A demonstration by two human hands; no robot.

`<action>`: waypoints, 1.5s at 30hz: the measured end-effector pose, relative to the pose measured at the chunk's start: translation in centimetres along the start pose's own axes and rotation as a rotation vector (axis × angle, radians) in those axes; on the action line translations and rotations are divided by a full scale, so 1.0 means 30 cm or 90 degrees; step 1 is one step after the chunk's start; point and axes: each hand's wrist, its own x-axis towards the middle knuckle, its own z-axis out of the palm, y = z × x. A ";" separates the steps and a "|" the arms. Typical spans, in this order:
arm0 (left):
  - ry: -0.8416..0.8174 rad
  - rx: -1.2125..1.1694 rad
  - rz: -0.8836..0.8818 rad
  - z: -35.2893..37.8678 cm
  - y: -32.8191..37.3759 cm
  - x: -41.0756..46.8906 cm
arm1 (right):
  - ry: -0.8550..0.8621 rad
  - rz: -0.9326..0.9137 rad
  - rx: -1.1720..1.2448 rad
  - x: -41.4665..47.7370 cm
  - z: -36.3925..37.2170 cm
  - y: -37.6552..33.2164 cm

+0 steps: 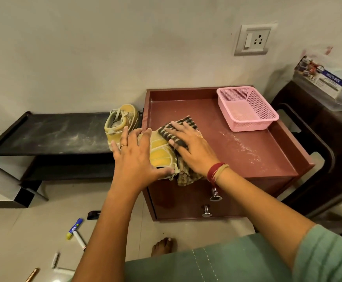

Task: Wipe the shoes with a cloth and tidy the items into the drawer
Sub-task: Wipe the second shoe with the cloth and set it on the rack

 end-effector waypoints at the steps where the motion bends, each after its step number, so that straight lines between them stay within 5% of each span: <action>1: 0.002 0.001 0.002 -0.001 0.000 -0.001 | 0.018 0.041 0.011 0.003 -0.006 0.005; 3: 0.005 0.000 0.005 -0.001 -0.002 -0.003 | 0.035 0.114 0.019 0.007 -0.012 0.004; 7: 0.004 -0.009 0.003 -0.003 -0.001 -0.005 | -0.024 -0.002 -0.031 -0.005 -0.002 -0.009; 11: 0.002 -0.021 0.000 -0.009 0.000 -0.005 | 0.041 0.139 -0.001 0.011 -0.016 0.012; 15: 0.007 -0.034 -0.003 -0.012 0.000 -0.001 | -0.037 -0.008 -0.011 -0.016 -0.007 -0.023; 20: 0.009 -0.050 -0.005 -0.015 0.001 0.002 | 0.044 0.166 0.001 0.020 -0.027 0.034; 25: 0.013 -0.061 -0.005 -0.014 -0.002 0.006 | -0.041 -0.026 0.007 -0.009 -0.007 -0.010; 29: 0.009 -0.050 -0.005 -0.013 -0.001 0.007 | 0.051 0.136 -0.019 0.017 -0.016 0.015; 34: 0.012 -0.048 -0.002 -0.010 -0.004 0.007 | -0.015 0.008 -0.018 -0.002 -0.005 -0.020; 40: 0.010 -0.052 -0.002 -0.011 -0.007 0.008 | 0.162 0.275 0.233 0.060 -0.017 0.092; 42: 0.011 -0.060 -0.001 -0.013 -0.007 0.009 | 0.165 0.235 0.214 0.048 -0.015 0.072; 45: 0.009 -0.078 -0.001 -0.012 -0.007 0.010 | 0.037 0.017 0.045 0.000 0.006 0.035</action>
